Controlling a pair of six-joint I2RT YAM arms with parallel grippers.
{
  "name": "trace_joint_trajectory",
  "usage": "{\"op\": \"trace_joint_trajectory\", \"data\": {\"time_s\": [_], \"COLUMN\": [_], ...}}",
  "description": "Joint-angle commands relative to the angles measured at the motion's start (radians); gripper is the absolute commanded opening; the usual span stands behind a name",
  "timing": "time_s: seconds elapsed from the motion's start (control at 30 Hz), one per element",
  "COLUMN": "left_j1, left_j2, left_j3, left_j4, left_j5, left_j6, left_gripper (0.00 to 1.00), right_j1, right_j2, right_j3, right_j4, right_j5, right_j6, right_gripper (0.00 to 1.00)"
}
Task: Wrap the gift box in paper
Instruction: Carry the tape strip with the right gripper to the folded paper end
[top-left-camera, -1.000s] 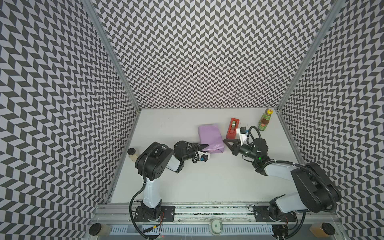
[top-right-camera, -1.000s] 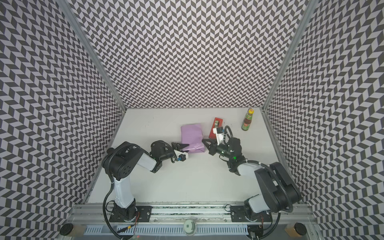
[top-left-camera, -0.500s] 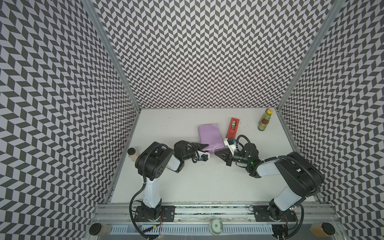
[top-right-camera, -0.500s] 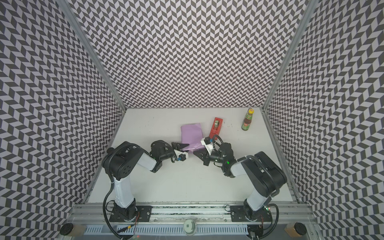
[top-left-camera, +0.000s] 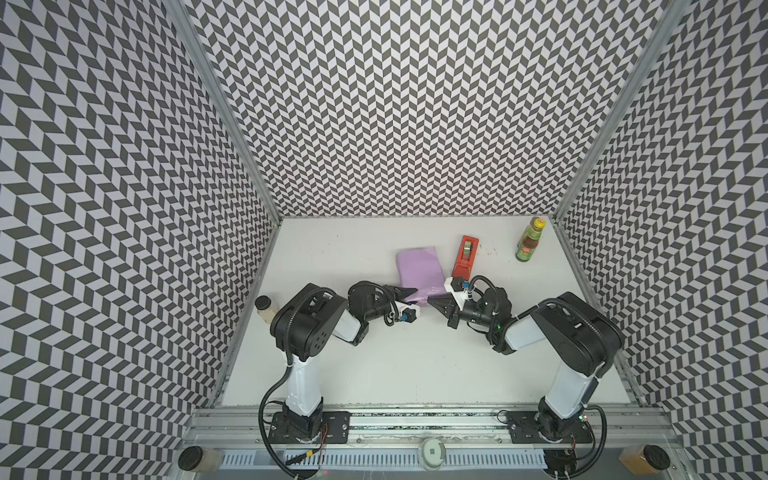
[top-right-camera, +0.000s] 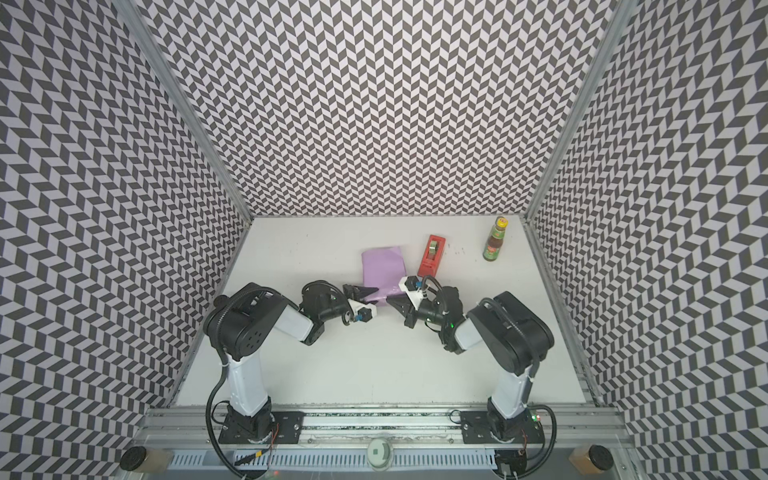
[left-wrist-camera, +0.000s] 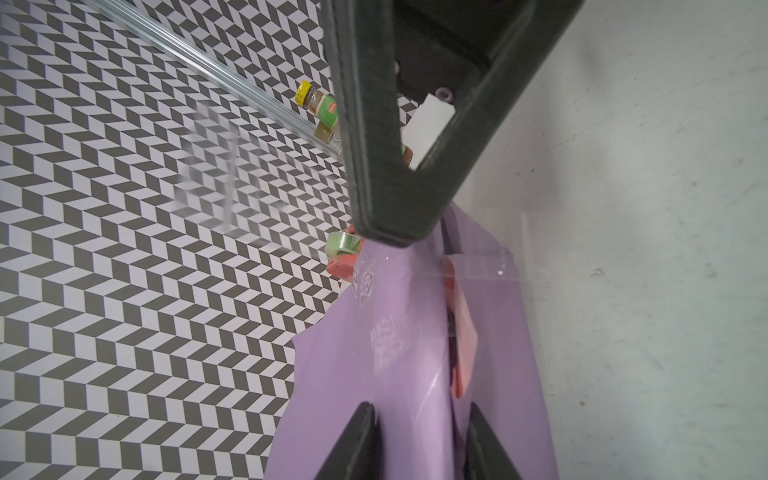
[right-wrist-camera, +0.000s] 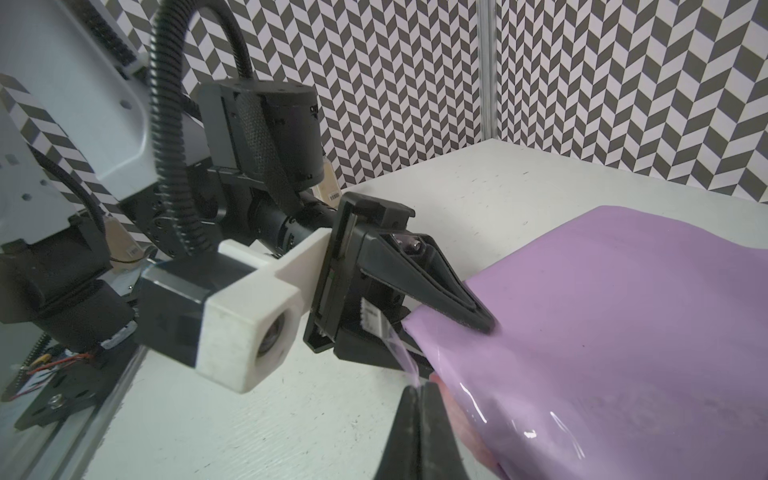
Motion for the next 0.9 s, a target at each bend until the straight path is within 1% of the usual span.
{"op": "trace_joint_trajectory", "data": {"time_s": [0.0,0.23,0.43,0.87], "left_j1": [-0.003,-0.003,-0.002,-0.002], "left_j2": [0.017,0.021,0.021,0.022], "left_j3": [0.010,0.010,0.011,0.013], "left_j4": [-0.058,-0.055,-0.056,-0.056], "left_j5": [0.007,0.010,0.012,0.017], "left_j6": [0.000,-0.003,-0.004,-0.003], "left_gripper": [0.36,0.36,0.36,0.35], "right_j1": [0.007,0.009,0.011,0.014], "right_j2": [0.018,0.041,0.066,0.088], "right_j3": [-0.009,0.016,0.026,0.052], "right_j4": [0.157,0.125,0.128,0.093], "right_j5": [0.021,0.050,0.048,0.089], "right_j6": [-0.046,-0.081,-0.091,-0.119], "right_gripper": [0.00,0.00,0.00,0.00]}}
